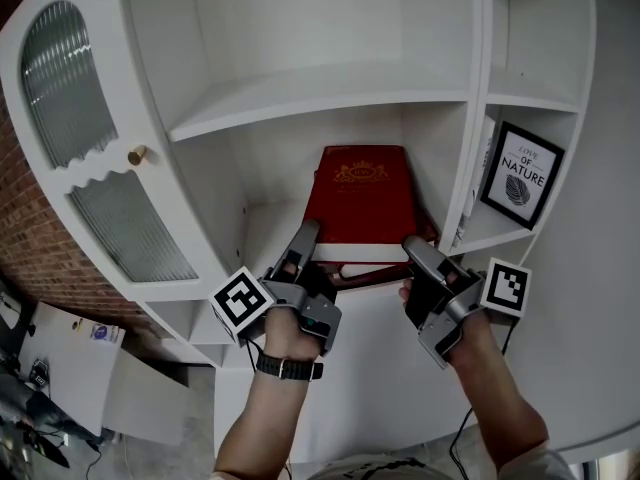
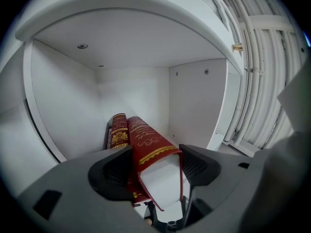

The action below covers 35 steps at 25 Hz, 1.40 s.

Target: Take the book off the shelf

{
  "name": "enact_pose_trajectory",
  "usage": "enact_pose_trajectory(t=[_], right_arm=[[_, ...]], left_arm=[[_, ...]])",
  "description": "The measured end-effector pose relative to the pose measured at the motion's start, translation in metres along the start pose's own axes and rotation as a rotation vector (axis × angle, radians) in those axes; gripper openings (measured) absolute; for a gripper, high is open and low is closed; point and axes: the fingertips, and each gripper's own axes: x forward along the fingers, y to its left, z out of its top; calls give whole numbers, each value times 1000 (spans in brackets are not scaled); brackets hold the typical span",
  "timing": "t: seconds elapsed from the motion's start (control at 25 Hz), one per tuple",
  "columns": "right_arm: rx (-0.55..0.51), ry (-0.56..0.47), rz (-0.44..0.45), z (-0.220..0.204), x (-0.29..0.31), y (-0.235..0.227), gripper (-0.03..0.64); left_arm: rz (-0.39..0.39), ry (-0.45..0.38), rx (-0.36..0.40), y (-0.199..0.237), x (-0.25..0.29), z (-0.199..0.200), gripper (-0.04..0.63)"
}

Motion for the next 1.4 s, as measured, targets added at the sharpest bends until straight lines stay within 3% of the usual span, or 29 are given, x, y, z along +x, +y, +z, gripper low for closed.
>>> enact_pose_trajectory(t=[0.28, 0.48, 0.68, 0.84, 1.4], right_arm=[[-24, 2, 49, -15, -11, 18, 268], [-67, 23, 72, -17, -19, 14, 293], [-124, 127, 101, -26, -20, 23, 304], [-113, 125, 117, -29, -25, 23, 316], [-173, 141, 78, -27, -23, 21, 336]], left_arm=[[-16, 29, -14, -8, -16, -8, 311], [-26, 72, 3, -14, -34, -19, 301], [-34, 97, 7, -14, -52, -23, 296], [-51, 133, 24, -18, -61, -27, 295], [-85, 245, 124, -28, -84, -46, 285]])
